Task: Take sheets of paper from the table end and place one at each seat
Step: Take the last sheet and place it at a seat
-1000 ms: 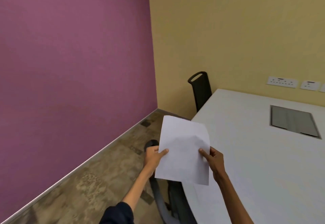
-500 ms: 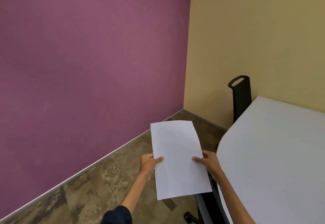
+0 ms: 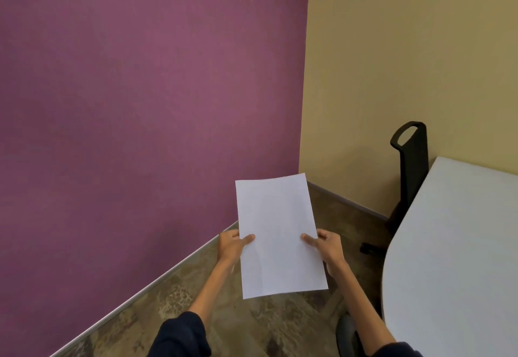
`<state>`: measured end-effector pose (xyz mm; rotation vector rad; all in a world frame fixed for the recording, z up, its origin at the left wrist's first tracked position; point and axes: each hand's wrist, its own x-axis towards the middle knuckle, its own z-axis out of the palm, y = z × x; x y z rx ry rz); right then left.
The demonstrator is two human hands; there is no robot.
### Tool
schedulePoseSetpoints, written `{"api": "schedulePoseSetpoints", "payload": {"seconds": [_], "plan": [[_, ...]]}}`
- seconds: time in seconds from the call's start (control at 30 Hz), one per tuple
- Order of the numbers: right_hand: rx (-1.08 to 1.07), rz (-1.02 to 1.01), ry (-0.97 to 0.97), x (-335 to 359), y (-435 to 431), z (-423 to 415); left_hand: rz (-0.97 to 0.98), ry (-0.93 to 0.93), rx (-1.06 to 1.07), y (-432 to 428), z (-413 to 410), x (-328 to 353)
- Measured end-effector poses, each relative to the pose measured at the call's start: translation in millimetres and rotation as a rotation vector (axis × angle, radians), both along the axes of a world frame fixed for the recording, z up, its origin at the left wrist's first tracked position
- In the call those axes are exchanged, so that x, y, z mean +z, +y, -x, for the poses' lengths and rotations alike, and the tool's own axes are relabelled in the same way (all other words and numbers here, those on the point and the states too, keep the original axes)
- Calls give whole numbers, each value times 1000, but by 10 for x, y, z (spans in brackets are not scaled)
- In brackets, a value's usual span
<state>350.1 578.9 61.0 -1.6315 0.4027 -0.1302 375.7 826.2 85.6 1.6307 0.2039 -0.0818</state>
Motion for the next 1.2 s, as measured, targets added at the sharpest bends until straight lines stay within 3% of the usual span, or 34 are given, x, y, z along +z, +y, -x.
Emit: {"api": "schedulePoseSetpoints", "payload": {"seconds": [0.33, 0.77, 1.2], "plan": [[-103, -144, -41, 47, -39, -1464, 67, -86, -11, -219, -1705, 4], [-329, -91, 4, 148, -539, -3119, 99, -141, -314, -894, -3993, 53], [-538, -129, 16, -116, -1960, -4406, 106, -91, -504, -2584, -5633, -164]]}}
